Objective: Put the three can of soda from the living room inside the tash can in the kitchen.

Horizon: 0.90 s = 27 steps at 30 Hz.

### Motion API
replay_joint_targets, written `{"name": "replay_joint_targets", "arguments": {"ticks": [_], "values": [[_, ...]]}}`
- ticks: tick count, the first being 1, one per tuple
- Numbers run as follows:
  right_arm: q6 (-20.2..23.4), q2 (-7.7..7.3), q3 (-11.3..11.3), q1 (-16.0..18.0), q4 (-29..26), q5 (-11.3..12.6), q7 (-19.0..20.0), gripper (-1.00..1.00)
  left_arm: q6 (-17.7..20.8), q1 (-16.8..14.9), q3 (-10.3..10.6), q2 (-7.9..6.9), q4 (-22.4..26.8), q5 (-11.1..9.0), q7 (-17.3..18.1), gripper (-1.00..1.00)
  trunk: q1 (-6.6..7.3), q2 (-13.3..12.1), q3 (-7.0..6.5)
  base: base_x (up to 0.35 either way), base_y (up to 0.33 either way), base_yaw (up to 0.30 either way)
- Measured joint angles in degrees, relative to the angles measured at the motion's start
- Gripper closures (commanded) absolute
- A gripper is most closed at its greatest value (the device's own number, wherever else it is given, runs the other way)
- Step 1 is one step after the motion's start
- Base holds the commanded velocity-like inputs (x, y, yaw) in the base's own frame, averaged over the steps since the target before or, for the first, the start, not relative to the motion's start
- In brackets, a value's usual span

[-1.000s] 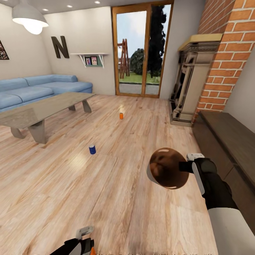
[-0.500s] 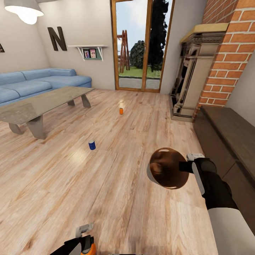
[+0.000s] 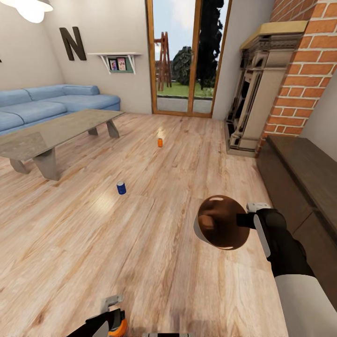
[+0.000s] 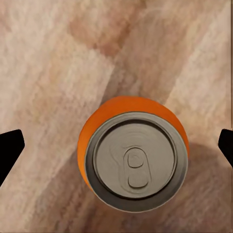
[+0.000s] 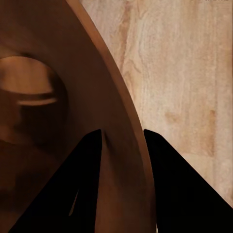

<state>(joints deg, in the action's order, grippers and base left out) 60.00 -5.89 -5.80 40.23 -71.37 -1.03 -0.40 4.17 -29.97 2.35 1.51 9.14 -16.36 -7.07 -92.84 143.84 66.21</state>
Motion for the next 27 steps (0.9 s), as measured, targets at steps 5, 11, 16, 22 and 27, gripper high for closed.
{"name": "replay_joint_targets", "arguments": {"ticks": [5, 11, 16, 22, 27], "values": [[0.0, 0.0, 0.0, 0.0, -0.02, 0.19, 0.0, 1.0, -0.03, 0.0, 0.02, 0.11, -0.02, 0.06, 0.02, -1.0, 0.0, 0.0, 0.0, 0.0, 0.0, 0.0], [0.0, 0.0, 0.01, -0.01, 0.0, 0.23, 0.0, 1.0, -0.04, 0.0, 0.03, 0.15, -0.15, 0.1, 0.04, -1.0, -0.06, 0.02, 0.44, 0.0, 0.0, 0.0], [0.0, 0.0, 0.0, 0.0, -0.04, -0.07, -0.02, 1.0, -0.1, 0.0, 0.03, 0.29, -0.17, 0.08, 0.02, -1.0, -0.16, 0.08, 1.33, 0.0, 0.0, 0.0], [0.0, 0.0, 0.05, 0.0, -0.06, 0.28, 0.0, 1.0, -0.77, 0.0, 0.03, 0.32, -0.18, 0.03, -0.03, -1.0, -0.15, 0.08, 1.33, 0.0, 0.0, 0.0], [0.0, 0.0, 0.08, -0.03, -0.03, 0.14, -0.01, 1.0, -1.53, 0.0, 0.03, 0.33, -0.18, 0.02, -0.02, -1.0, -0.21, 0.1, 1.77, 0.0, 0.0, 0.0]]}}
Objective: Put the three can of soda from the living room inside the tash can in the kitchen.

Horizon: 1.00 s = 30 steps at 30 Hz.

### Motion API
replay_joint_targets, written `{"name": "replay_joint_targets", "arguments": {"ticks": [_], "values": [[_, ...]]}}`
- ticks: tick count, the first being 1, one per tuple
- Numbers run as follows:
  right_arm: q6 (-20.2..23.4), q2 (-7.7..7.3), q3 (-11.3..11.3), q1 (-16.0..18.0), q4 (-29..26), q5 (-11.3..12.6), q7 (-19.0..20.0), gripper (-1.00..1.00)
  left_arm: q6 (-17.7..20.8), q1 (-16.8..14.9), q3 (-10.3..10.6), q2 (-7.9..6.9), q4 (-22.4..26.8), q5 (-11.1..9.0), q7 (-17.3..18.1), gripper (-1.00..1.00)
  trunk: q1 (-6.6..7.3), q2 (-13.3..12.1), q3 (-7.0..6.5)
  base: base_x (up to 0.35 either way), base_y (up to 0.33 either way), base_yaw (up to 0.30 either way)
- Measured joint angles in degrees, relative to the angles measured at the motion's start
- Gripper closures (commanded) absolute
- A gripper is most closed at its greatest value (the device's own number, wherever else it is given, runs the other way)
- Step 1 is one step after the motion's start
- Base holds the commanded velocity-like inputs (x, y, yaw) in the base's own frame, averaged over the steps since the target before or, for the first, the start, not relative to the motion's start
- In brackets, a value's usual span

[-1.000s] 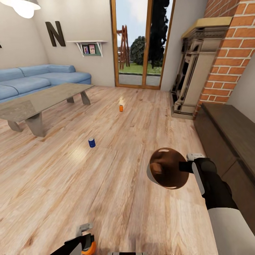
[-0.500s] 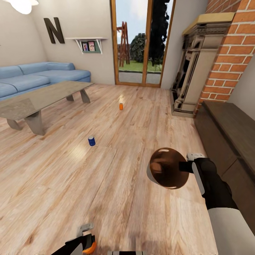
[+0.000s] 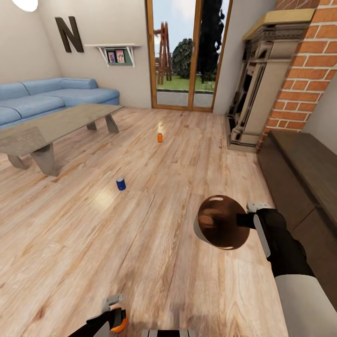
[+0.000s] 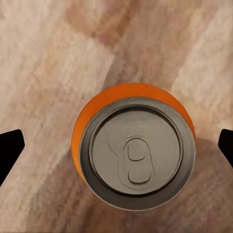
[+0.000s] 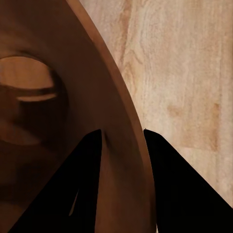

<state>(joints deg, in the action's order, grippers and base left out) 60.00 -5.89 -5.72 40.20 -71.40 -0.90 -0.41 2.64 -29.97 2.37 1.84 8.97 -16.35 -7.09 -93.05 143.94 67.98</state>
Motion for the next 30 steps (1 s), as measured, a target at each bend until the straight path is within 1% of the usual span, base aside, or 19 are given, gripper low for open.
{"name": "replay_joint_targets", "arguments": {"ticks": [4, 7, 10, 18, 22, 24, 30], "values": [[0.0, 0.0, 0.01, -0.01, -0.01, -0.04, 0.02, 1.0, -0.16, 0.0, 0.0, 0.0, 0.0, -0.03, 0.01, -1.0, -0.1, 0.05, 0.89, 0.0, 0.0, 0.0], [0.0, 0.0, 0.14, 0.0, -0.03, -0.24, 0.0, 1.0, -0.78, 0.0, 0.0, 0.0, 0.0, -0.07, 0.01, -1.0, -0.1, 0.06, 0.89, 0.0, 0.0, 0.0], [0.0, 0.0, 0.57, 0.02, -0.03, 0.13, 0.02, 1.0, -1.87, 0.0, 0.0, 0.0, 0.0, -0.02, 0.0, -1.0, -0.1, 0.06, 0.89, 0.0, 0.0, 0.0], [0.0, 0.0, 0.78, 0.01, -0.03, -0.04, 0.03, 1.0, -2.4, 0.0, 0.0, 0.0, 0.0, -0.07, 0.03, -1.0, -0.1, 0.06, 0.89, 0.0, 0.0, 0.0], [0.0, 0.0, 0.8, 0.0, -0.02, 0.0, 0.01, 1.0, -2.5, 0.0, 0.0, 0.0, 0.0, -0.09, 0.03, -1.0, -0.21, 0.11, 1.77, 0.0, 0.0, 0.0], [0.0, 0.0, 0.79, 0.01, -0.04, -0.33, -0.01, 1.0, -2.52, 0.0, 0.0, 0.0, 0.0, -0.09, 0.03, -1.0, -0.2, 0.11, 1.78, 0.0, 0.0, 0.0], [0.0, 0.0, 0.8, 0.01, -0.08, 0.04, 0.02, 1.0, -2.55, 0.0, 0.0, 0.03, 0.0, -0.06, 0.05, -1.0, -0.2, 0.11, 1.78, 0.0, 0.0, 0.0]]}}
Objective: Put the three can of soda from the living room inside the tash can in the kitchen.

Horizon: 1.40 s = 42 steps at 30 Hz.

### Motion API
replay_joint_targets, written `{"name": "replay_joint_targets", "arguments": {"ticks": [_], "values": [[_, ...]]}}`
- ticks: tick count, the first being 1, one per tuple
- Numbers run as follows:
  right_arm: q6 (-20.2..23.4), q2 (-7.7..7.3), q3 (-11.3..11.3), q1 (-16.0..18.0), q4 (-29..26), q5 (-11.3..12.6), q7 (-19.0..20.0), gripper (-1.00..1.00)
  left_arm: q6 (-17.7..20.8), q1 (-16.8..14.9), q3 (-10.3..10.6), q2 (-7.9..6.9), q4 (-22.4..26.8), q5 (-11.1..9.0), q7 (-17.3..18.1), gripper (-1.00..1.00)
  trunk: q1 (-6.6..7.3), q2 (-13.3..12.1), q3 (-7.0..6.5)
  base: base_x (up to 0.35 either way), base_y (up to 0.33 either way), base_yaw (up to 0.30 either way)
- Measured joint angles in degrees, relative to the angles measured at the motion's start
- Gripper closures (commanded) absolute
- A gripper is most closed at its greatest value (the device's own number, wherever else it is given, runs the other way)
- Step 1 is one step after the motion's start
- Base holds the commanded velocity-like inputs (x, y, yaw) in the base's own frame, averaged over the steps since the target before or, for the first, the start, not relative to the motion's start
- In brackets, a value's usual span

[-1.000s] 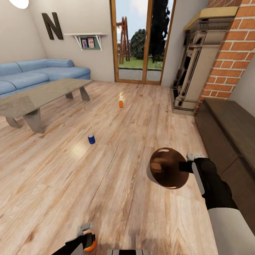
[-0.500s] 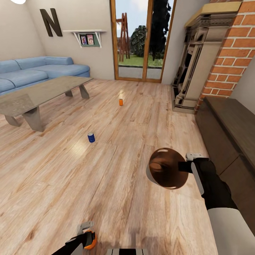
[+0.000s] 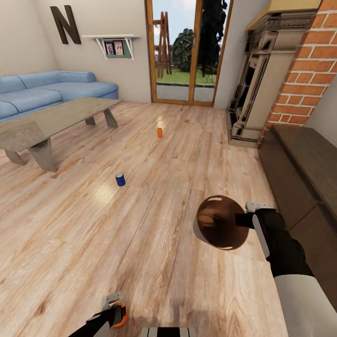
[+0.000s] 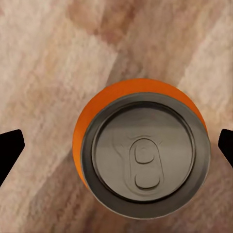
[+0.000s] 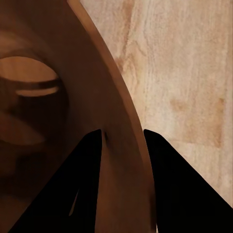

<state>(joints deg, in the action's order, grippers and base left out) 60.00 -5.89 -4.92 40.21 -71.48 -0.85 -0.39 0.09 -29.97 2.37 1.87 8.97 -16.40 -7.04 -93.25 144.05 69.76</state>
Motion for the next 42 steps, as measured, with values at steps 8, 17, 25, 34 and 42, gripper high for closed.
{"name": "replay_joint_targets", "arguments": {"ticks": [8, 17, 25, 34, 42], "values": [[0.0, 0.0, 0.0, -0.03, -0.04, 0.02, -0.01, 1.0, 0.0, 0.0, 0.08, 0.05, 0.0, 0.04, 0.0, -1.0, 0.0, 0.0, 0.0, 0.0, 0.0, 0.0], [0.0, 0.0, 0.0, -0.05, -0.05, -0.07, 0.0, 1.0, -0.02, 0.0, 0.25, 0.06, 0.02, 0.05, 0.01, -1.0, 0.0, 0.0, 0.0, 0.0, 0.0, 0.0], [0.0, 0.0, 0.0, -0.06, -0.01, 0.03, -0.01, 1.0, -0.01, 0.0, 0.26, 0.09, 0.05, 0.03, 0.0, -1.0, -0.03, 0.01, 0.22, 0.0, 0.0, 0.0], [0.0, 0.08, 0.82, -0.07, -0.07, -0.07, -0.01, 1.0, 0.0, 0.0, 0.27, 0.29, 0.08, 0.05, 0.01, -1.0, -0.18, 0.09, 1.55, 0.0, 0.0, 0.0], [0.0, 0.08, 1.35, -0.07, -0.13, -0.22, -0.03, 1.0, -0.01, 0.0, 0.26, 0.63, 0.09, 0.05, 0.01, -1.0, -0.18, 0.09, 1.55, 0.0, 0.0, 0.0]]}}
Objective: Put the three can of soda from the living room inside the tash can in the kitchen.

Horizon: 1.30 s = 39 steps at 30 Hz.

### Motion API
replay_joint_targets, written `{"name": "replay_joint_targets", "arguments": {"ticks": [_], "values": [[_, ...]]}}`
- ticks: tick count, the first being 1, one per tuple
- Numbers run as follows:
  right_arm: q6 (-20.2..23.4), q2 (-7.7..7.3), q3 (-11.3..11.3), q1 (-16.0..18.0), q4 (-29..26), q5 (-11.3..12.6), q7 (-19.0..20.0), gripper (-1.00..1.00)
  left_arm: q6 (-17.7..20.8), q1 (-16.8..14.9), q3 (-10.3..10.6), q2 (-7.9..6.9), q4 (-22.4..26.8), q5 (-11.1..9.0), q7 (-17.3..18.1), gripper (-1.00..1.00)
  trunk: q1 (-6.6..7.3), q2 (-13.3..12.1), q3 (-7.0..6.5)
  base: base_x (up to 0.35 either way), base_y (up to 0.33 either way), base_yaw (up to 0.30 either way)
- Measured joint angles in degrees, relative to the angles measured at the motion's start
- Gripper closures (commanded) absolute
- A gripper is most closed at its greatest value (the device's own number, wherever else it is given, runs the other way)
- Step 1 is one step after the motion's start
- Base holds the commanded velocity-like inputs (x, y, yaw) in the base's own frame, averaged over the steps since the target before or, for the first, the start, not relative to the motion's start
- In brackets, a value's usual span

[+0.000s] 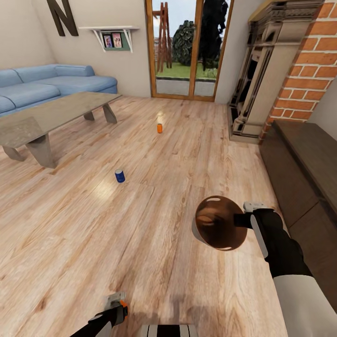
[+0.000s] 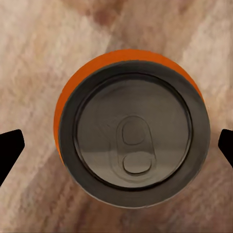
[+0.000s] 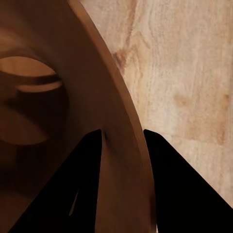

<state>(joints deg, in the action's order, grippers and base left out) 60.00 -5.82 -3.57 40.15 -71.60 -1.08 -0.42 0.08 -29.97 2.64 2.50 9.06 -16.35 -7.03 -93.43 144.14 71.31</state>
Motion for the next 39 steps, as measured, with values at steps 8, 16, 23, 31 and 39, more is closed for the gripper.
{"name": "replay_joint_targets", "arguments": {"ticks": [8, 16, 23, 31, 39], "values": [[0.0, -0.06, 0.05, -0.03, 0.01, 0.07, 0.0, 1.0, -0.03, 0.0, 0.0, 0.04, 0.06, -0.08, 0.0, -1.0, 0.0, 0.0, 0.0, 0.0, 0.0, 0.0], [0.0, -0.06, 0.05, -0.08, 0.04, 0.17, 0.01, 1.0, 0.0, -0.03, 0.0, 0.0, 0.08, -0.09, 0.0, -1.0, 0.0, 0.0, 0.0, 0.0, 0.0, 0.0], [0.0, 0.0, 0.06, -0.09, 0.02, 0.21, 0.01, 1.0, 0.0, -0.06, 0.0, -0.03, 0.09, -0.13, 0.0, -1.0, 0.0, 0.0, 0.0, 0.0, 0.0, 0.0], [0.0, 0.01, 0.05, -0.09, 0.05, 0.18, 0.02, 1.0, 0.01, -0.08, 0.0, -0.04, 0.09, -0.15, -0.01, -1.0, 0.0, 0.0, 0.0, 0.0, 0.0, 0.0], [0.0, 0.01, 0.06, -0.09, 0.06, 0.17, 0.02, 1.0, 0.01, -0.09, 0.0, 0.0, 0.09, -0.16, -0.02, -1.0, 0.0, 0.0, 0.0, 0.0, 0.0, 0.0]]}}
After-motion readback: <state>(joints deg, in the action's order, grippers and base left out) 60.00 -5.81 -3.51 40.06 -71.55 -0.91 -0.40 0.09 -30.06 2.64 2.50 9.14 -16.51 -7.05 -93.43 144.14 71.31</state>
